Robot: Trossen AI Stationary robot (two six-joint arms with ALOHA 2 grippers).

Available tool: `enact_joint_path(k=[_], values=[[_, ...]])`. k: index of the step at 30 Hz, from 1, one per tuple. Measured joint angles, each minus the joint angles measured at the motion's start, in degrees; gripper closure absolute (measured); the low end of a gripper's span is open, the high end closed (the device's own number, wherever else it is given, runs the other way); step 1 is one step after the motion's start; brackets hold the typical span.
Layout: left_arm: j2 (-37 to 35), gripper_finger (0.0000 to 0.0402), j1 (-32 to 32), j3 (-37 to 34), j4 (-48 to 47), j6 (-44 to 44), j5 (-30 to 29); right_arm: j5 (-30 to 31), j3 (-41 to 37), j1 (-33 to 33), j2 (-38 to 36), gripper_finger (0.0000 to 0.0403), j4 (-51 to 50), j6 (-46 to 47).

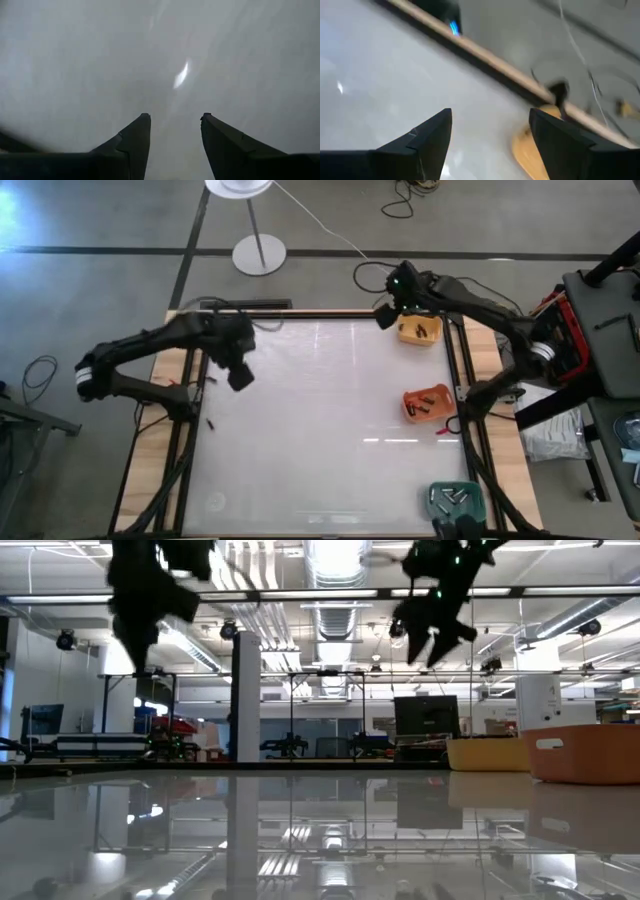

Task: Sort batteries
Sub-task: Put the black-orange battery into the yellow bin

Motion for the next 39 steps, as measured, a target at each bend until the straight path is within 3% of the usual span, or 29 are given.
enact_joint_path(k=[7,11,15,16,21,26,34,39], values=[[13.83,0.0246,0.24,-3.78,-12.41,13.77,-2.75,5.94,-0.67,7.64,-7.19,0.0133,14.29,2.1],[23.79,0.0247,0.56,-4.86,-12.77,21.26,-11.29,5.95,-0.67,7.96,-8.23,0.0131,18.25,3.0],[30.63,0.0247,0.82,-7.63,-7.76,23.62,-28.27,5.83,-0.67,7.99,-9.19,0.0135,15.93,3.34],[31.56,0.0247,0.95,-8.46,-6.13,24.48,-30.23,5.81,-0.67,8.21,-9.37,0.0137,14.95,3.41],[34.85,0.0247,1.68,-12.83,-2.94,28.72,-20.7,5.83,-0.67,8.66,-10.18,0.0145,10.77,5.27],[35.89,0.0247,1.86,-16.69,-1.31,27.9,-26.15,5.98,-0.67,8.56,-9.68,0.0152,9.93,6.04],[35.03,0.0247,2.52,-21.62,0.67,29.53,-26.43,5.88,-0.7,8.58,-8.16,0.0142,10.0,6.07],[34.97,0.0247,3.01,-24.3,6.86,34.9,-27.49,5.86,-0.7,8.58,-7.69,0.0141,10.32,6.38]])
